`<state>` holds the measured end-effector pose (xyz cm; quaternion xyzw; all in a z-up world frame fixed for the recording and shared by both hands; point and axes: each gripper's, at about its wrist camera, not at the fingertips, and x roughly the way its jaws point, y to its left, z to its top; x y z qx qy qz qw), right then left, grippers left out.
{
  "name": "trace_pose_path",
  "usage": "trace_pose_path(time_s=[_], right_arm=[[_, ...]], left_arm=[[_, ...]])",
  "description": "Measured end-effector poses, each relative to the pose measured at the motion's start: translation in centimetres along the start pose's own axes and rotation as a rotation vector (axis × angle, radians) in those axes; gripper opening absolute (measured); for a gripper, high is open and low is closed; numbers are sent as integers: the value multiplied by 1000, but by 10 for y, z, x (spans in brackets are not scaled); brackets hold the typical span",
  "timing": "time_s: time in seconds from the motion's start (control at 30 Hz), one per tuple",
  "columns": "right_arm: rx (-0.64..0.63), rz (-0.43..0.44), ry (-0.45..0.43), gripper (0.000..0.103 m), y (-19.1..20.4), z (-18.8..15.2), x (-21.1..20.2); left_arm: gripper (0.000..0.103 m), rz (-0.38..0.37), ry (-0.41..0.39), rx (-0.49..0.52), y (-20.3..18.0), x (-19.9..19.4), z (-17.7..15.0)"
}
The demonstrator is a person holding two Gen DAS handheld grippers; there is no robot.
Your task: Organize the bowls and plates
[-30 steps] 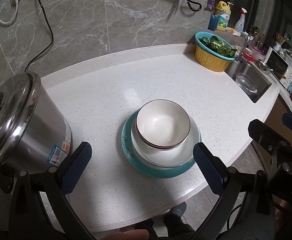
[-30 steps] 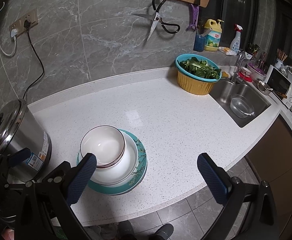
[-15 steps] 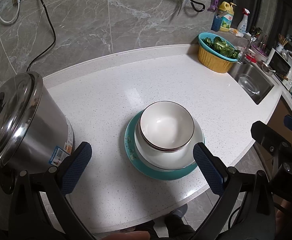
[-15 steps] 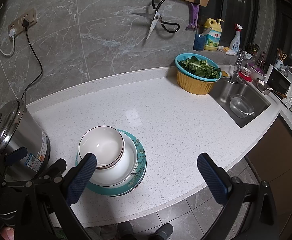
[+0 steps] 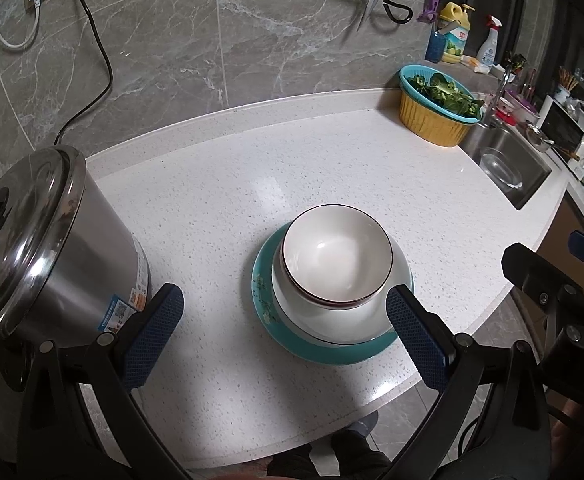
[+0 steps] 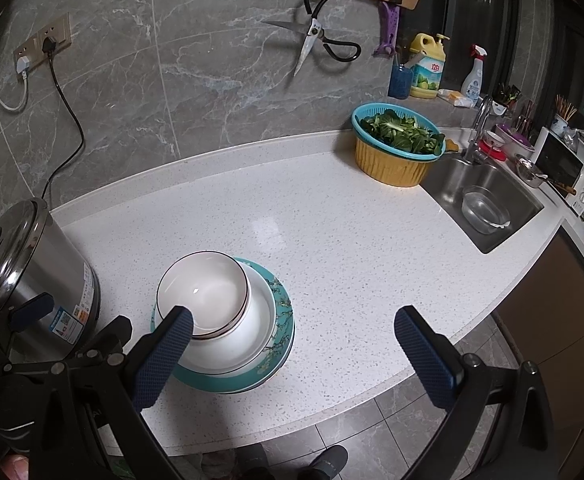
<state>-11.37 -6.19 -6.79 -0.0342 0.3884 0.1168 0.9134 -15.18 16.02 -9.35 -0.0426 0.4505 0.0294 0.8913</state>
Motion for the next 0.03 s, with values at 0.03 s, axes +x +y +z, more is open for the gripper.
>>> trace_pose_path(time_s=[0.03], right_arm=[[1, 1, 1, 103, -1, 0, 1]], left_arm=[[103, -2, 1, 0, 0, 0, 0]])
